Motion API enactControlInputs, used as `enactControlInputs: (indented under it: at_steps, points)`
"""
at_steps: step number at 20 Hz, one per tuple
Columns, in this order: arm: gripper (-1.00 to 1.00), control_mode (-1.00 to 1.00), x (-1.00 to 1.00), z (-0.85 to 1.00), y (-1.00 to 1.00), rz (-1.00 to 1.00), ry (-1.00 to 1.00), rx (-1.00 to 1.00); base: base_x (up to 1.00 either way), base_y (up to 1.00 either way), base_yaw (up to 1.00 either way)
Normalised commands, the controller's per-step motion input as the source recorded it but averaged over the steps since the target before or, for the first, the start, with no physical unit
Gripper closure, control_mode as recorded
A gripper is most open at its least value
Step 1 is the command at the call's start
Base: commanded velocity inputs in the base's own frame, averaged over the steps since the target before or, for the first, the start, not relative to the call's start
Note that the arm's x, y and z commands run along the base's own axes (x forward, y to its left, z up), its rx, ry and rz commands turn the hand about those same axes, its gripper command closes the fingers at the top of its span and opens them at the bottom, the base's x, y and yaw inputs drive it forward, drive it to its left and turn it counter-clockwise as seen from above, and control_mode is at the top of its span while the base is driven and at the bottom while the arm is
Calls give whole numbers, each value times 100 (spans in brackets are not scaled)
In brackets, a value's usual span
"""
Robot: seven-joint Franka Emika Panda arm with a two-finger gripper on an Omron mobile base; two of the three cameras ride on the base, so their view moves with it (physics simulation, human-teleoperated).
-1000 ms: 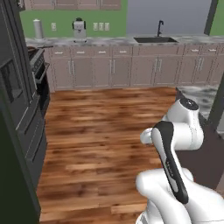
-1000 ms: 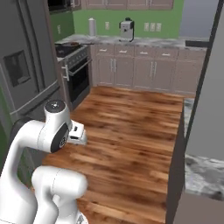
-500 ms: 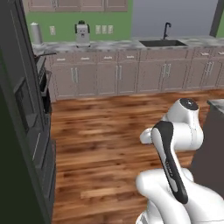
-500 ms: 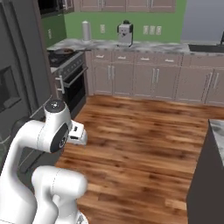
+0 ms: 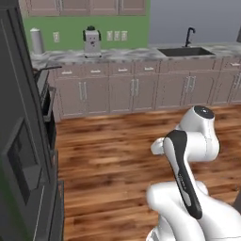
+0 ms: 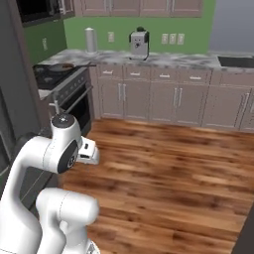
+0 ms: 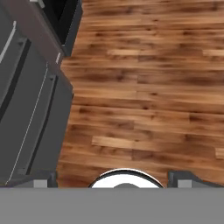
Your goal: Take the chicken drumsticks from the pan and place one on each plate on the dining counter.
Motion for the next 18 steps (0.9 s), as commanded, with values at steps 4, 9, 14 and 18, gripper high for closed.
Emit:
enactControlInputs:
  at_steps: [4, 9, 14, 18]
  points:
    - [-100, 100, 0, 0, 0, 0, 0, 0, 100, 24, 0]
    - [-100, 100, 0, 0, 0, 0, 0, 0, 100, 19, 0]
    - [-100, 100, 0, 0, 0, 0, 0, 0, 100, 14, 0]
    - [-100, 100, 0, 0, 0, 0, 0, 0, 100, 14, 5]
